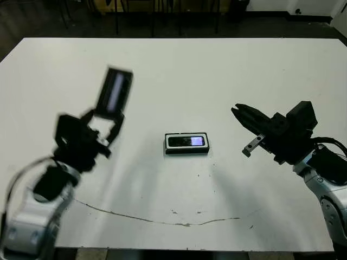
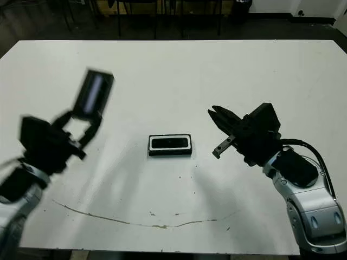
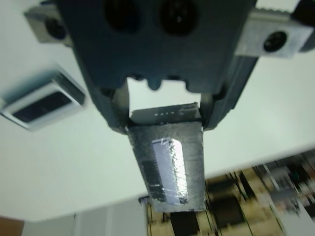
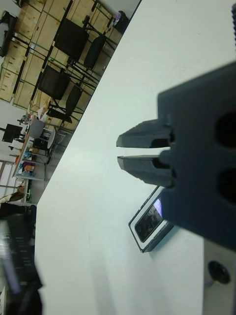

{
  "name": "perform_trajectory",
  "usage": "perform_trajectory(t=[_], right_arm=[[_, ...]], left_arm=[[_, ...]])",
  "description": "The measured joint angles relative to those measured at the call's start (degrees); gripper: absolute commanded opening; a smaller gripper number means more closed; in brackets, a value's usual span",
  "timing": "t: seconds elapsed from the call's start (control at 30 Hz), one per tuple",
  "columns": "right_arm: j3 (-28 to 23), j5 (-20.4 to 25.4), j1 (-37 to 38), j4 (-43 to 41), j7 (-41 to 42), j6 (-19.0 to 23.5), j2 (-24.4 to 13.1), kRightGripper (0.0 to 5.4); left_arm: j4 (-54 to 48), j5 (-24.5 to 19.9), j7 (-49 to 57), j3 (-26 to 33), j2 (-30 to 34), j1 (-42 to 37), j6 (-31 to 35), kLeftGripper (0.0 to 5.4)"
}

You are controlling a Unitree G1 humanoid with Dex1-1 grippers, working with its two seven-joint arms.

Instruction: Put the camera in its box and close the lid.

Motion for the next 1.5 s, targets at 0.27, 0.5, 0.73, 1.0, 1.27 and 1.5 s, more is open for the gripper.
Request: perform_trajectory(t=[0.27,0.5,0.73,1.0,1.27,1.5], right_arm=[[-0.3,-0.2,-0.9,1.9,-0.1,0.0,-0.3,0.00],[-0.9,-1.4,-1.6,4.9,-0.1,-0.9,-0.5,0.00],[-1.3,-2.2,-2.6,8.6,0.1,-2.1,-0.6,0.00],[-1.4,-3.2,-3.9,12.6,0.6,-3.6,-0.7,0.00],[-1.9,-3.2,-4.7,14.4,1.6,-4.8,-0.7,0.00],[-2.2,-3.1,-4.9,14.3,2.4,-5.2,-0.8,0.00]], left_arm=[[16.5,-9.6,-26.6,-0.5,12.4,-14.7,-2.7,2.39],[34.0,-9.7,-48.5,-11.4,18.0,-27.2,-4.3,2.39],[38.9,-8.2,-48.9,-13.3,15.1,-28.3,-6.2,2.39],[42.1,-8.5,-47.9,-13.5,11.0,-28.1,-5.8,2.39],[52.6,-5.1,-53.7,-19.3,8.7,-30.1,-9.6,2.39],[65.0,-0.7,-60.7,-22.8,6.2,-36.8,-14.8,2.39]])
